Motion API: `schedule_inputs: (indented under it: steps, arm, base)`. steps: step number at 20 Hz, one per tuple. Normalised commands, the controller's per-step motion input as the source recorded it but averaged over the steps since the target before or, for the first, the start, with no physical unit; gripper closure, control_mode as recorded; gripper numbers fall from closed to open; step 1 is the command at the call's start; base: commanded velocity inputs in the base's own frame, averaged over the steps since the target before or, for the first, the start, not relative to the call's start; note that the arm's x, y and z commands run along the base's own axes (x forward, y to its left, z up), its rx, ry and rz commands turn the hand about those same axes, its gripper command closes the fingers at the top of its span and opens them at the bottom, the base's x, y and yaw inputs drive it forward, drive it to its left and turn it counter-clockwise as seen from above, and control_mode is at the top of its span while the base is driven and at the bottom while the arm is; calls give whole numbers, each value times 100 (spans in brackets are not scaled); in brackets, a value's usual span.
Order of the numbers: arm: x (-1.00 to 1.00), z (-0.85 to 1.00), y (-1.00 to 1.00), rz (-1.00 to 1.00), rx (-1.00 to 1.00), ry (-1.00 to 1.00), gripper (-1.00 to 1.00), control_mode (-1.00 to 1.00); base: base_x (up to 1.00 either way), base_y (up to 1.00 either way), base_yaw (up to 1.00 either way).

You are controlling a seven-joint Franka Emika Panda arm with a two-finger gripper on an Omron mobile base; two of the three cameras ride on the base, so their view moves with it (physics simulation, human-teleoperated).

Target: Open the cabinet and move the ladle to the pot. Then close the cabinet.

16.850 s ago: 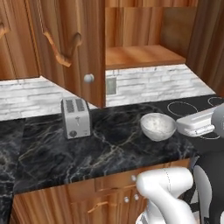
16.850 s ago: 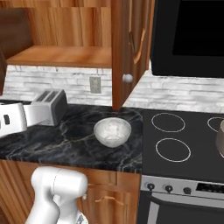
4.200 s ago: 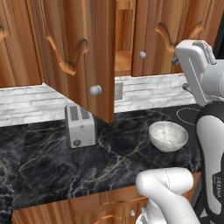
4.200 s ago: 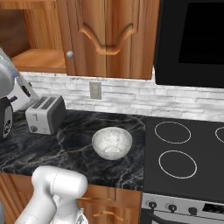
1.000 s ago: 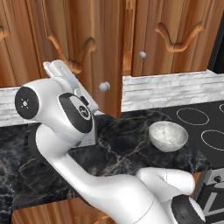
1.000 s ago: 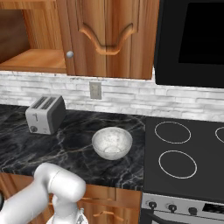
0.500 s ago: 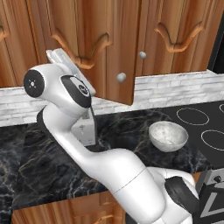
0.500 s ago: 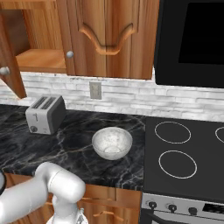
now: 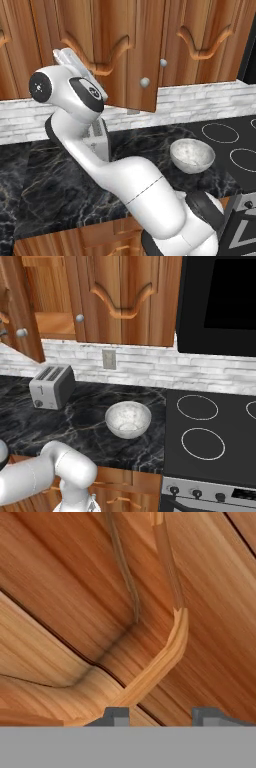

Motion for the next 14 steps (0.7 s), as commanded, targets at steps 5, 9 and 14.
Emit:
schedule_inputs:
  steps: [5, 9, 14]
  arm:
    - [75, -13, -24, 0, 0, 0, -100, -100]
    - [82, -15, -29, 0, 0, 0, -100, -100]
    - [85, -10, -31, 0, 0, 0, -100, -100]
  base:
    - [0, 0, 0]
    - [0, 0, 0]
    - [0, 0, 0]
